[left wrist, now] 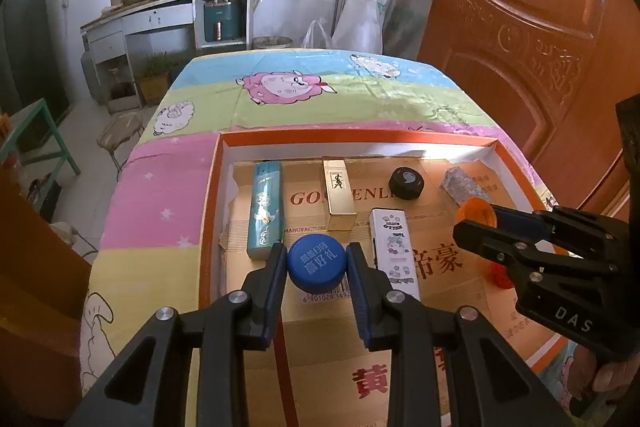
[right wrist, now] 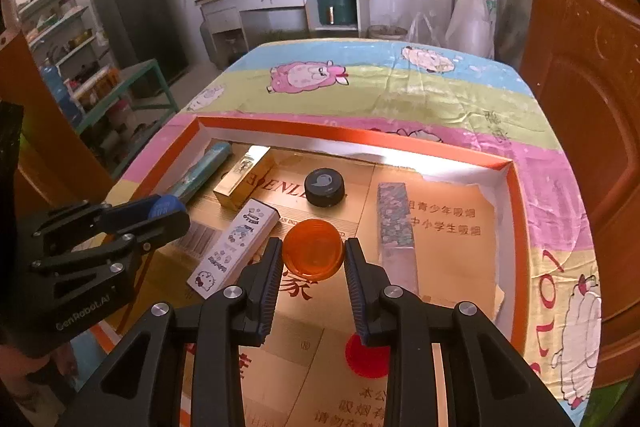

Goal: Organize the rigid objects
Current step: 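Carry the orange cap and blue cap over the tray with both tools, then open both tools to release the blue and orange caps in the tray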

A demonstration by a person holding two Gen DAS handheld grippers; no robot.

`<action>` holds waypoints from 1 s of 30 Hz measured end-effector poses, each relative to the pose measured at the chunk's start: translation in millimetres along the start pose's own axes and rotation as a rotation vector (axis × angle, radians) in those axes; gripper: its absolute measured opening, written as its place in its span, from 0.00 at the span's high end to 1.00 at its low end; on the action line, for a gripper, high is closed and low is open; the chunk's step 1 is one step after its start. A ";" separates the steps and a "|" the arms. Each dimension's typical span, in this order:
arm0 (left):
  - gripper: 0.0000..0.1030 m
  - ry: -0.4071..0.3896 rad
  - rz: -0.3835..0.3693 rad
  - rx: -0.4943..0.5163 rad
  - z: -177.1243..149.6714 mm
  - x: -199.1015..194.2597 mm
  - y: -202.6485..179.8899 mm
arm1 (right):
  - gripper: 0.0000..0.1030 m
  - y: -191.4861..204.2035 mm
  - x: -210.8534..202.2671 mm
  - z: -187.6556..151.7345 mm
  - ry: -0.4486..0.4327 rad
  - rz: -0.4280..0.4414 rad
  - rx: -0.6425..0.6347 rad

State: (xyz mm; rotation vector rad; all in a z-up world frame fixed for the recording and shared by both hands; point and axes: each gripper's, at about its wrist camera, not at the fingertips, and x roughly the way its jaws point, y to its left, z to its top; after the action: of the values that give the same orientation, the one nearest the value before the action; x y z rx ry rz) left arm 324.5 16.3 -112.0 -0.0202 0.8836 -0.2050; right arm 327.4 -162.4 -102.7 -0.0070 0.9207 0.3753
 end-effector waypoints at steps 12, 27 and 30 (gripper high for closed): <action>0.70 0.028 -0.004 0.005 -2.2 12.8 -0.2 | 0.69 -2.2 15.7 -0.1 0.037 0.012 0.011; 0.70 0.038 -0.010 0.000 -3.8 18.9 1.2 | 0.69 -0.9 23.5 0.0 0.061 0.010 0.009; 0.70 0.037 -0.016 -0.001 -4.0 19.3 0.9 | 0.69 -0.5 23.8 -0.3 0.065 0.004 0.010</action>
State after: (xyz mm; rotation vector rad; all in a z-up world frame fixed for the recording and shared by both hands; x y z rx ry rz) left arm 333.4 13.9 -129.4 -0.0243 0.9208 -0.2204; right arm 340.3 -155.5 -121.4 -0.0081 0.9873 0.3762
